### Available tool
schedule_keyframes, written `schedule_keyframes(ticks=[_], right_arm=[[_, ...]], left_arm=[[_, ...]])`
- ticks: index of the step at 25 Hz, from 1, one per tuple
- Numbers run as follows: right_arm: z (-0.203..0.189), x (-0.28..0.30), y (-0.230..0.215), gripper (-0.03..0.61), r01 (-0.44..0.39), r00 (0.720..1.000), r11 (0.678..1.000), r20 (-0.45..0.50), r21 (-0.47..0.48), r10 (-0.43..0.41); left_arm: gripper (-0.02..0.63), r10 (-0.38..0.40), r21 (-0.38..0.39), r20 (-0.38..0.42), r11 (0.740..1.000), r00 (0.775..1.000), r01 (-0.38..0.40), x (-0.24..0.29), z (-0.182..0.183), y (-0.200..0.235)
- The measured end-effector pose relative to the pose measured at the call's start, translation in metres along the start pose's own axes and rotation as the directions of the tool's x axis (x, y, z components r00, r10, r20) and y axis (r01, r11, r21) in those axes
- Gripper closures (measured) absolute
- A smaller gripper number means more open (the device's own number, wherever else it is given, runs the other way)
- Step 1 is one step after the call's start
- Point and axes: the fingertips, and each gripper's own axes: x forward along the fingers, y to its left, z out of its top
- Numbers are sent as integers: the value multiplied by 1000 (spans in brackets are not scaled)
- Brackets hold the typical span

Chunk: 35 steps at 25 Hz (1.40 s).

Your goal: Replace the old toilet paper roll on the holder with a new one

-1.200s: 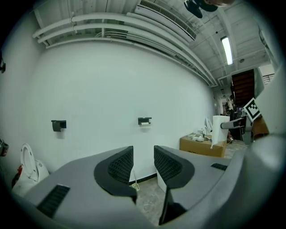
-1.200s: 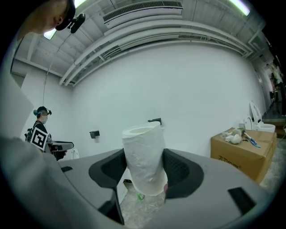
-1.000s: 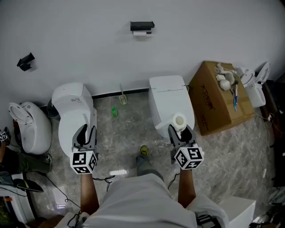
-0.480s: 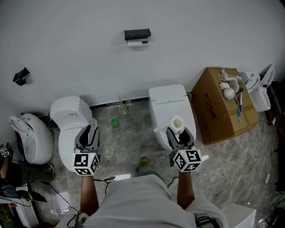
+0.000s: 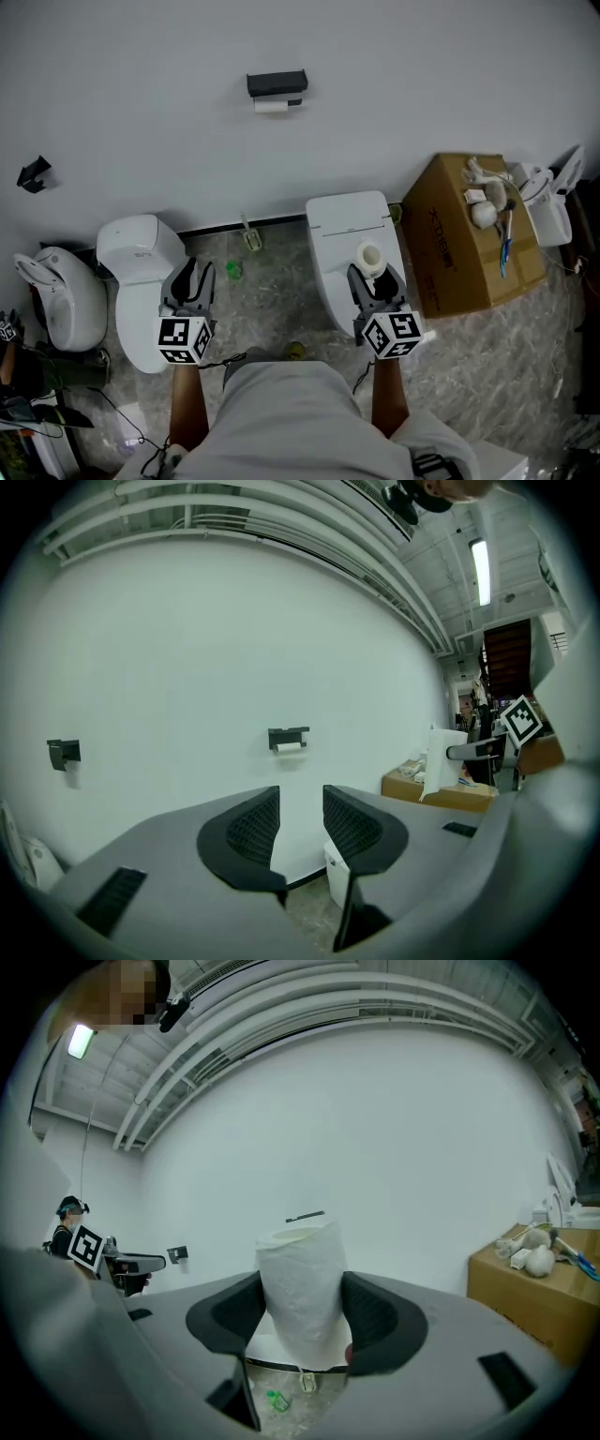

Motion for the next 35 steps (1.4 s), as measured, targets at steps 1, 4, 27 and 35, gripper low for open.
schedule_keyframes(ticks=[1, 4, 27, 35], right_arm=[[1, 6, -3, 314, -2, 1000, 1000, -2, -1, 2], [5, 21, -11, 314, -2, 1000, 1000, -7, -12, 2], [47, 216, -20, 314, 80, 997, 996, -5, -42, -80], [65, 297, -22, 314, 120, 993, 991, -8, -60, -121]], left_arm=[[457, 2, -5, 2, 1000, 1000, -2, 7, 2, 1], [457, 1, -6, 2, 1000, 1000, -1, 28, 6, 4], [457, -87, -16, 34, 996, 996, 88, 220, 42, 122], [457, -146, -19, 26, 989, 989, 147, 300, 53, 165]])
